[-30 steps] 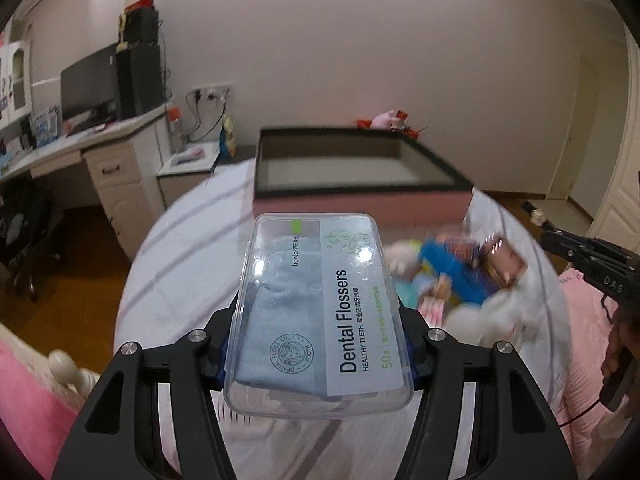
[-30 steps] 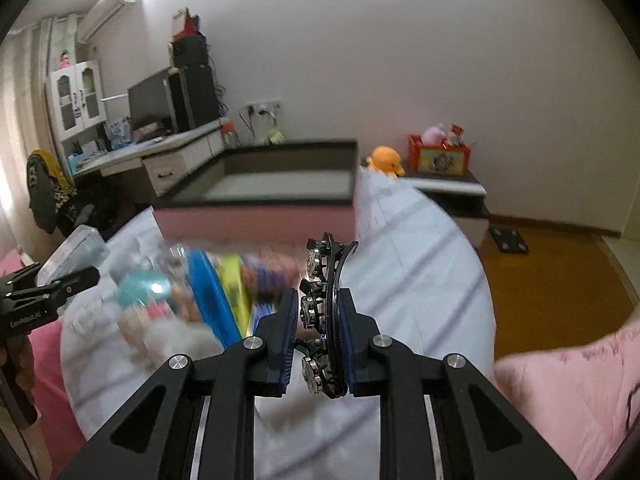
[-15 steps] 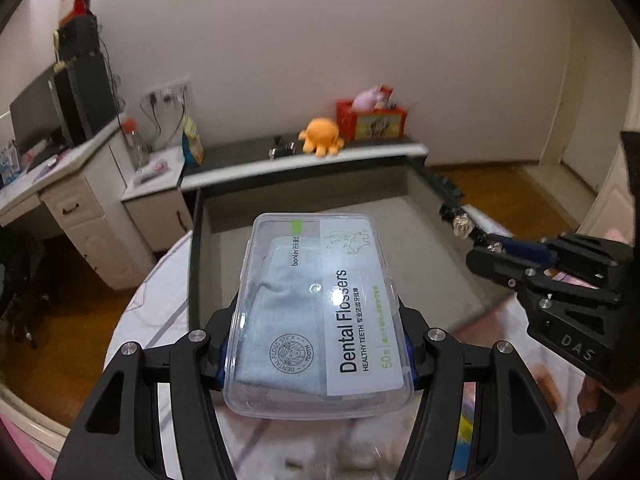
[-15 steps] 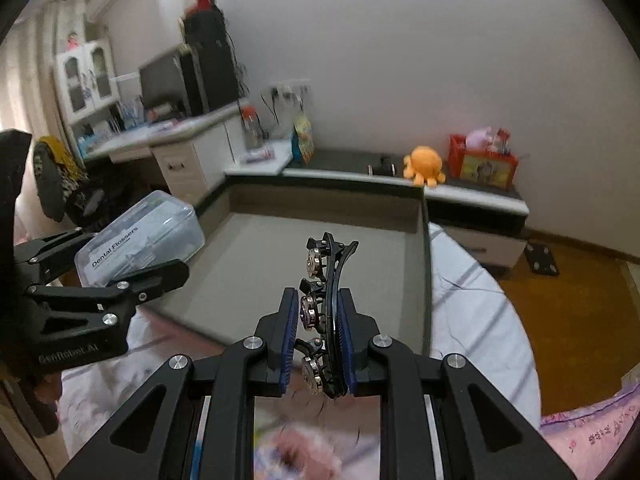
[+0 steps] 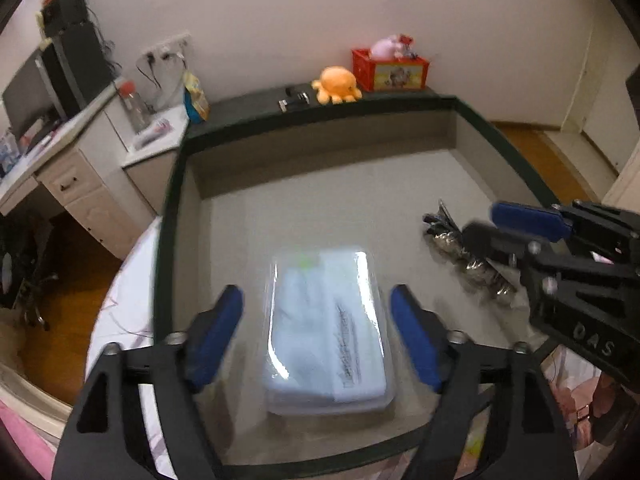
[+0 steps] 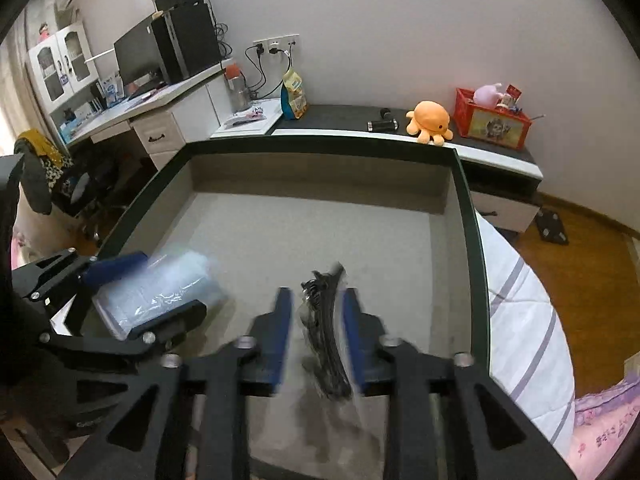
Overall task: Organize rigid objects
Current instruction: 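Lower the flosser case into the pink box with left tool while right tool drops the hair clip there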
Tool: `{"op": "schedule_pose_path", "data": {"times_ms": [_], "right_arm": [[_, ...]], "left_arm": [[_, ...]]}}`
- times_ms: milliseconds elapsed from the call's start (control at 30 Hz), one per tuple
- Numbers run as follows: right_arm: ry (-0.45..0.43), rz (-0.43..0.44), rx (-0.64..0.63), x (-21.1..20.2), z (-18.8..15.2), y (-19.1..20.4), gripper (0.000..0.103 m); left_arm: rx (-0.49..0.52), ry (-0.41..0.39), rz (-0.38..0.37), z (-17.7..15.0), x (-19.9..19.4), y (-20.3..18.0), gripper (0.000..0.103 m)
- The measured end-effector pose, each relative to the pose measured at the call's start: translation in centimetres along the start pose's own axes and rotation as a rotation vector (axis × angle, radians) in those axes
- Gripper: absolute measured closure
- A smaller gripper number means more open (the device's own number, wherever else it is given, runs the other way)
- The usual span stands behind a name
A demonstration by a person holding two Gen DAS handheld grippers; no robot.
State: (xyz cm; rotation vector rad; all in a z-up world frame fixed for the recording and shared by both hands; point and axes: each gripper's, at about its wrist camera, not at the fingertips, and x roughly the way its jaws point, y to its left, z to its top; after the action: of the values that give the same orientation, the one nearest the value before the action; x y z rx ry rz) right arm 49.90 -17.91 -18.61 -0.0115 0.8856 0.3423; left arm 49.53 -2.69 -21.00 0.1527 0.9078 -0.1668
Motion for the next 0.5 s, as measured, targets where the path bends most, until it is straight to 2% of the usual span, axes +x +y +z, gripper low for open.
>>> {"op": "schedule_pose_path", "data": {"times_ms": [33, 133, 200, 267, 300, 333, 400, 500], "right_arm": [[-0.009, 0.001, 0.008, -0.3, 0.1, -0.3, 0.053], [-0.043, -0.010, 0.022, -2.0, -0.3, -0.5, 0.051], [-0.088, -0.022, 0.029, -4.4, -1.0, -0.4, 0.049], [-0.147, -0.023, 0.024, -7.0, -1.8, 0.0, 0.040], [-0.173, -0.026, 0.021, -8.4, -2.3, 0.2, 0.029], [-0.211, -0.036, 0.012, -10.3, -3.2, 0.7, 0.023], [-0.270, -0.038, -0.011, -13.3, -4.7, 1.6, 0.023], [-0.356, -0.037, -0.011, -17.2, -7.1, 2.8, 0.021]], "left_arm": [[-0.007, -0.013, 0.013, -0.1, -0.6, 0.1, 0.016], [-0.034, -0.057, 0.041, -0.6, -2.9, 0.8, 0.016], [-0.056, -0.122, 0.051, -1.5, -5.5, 1.1, 0.015], [-0.074, -0.185, 0.087, -2.8, -8.4, 1.0, 0.012], [-0.078, -0.215, 0.098, -3.4, -9.6, 1.1, 0.009], [-0.083, -0.261, 0.122, -4.6, -11.7, 0.8, 0.008], [-0.094, -0.341, 0.137, -6.5, -14.9, 0.6, 0.001], [-0.118, -0.438, 0.154, -9.5, -19.3, 0.2, 0.000]]}}
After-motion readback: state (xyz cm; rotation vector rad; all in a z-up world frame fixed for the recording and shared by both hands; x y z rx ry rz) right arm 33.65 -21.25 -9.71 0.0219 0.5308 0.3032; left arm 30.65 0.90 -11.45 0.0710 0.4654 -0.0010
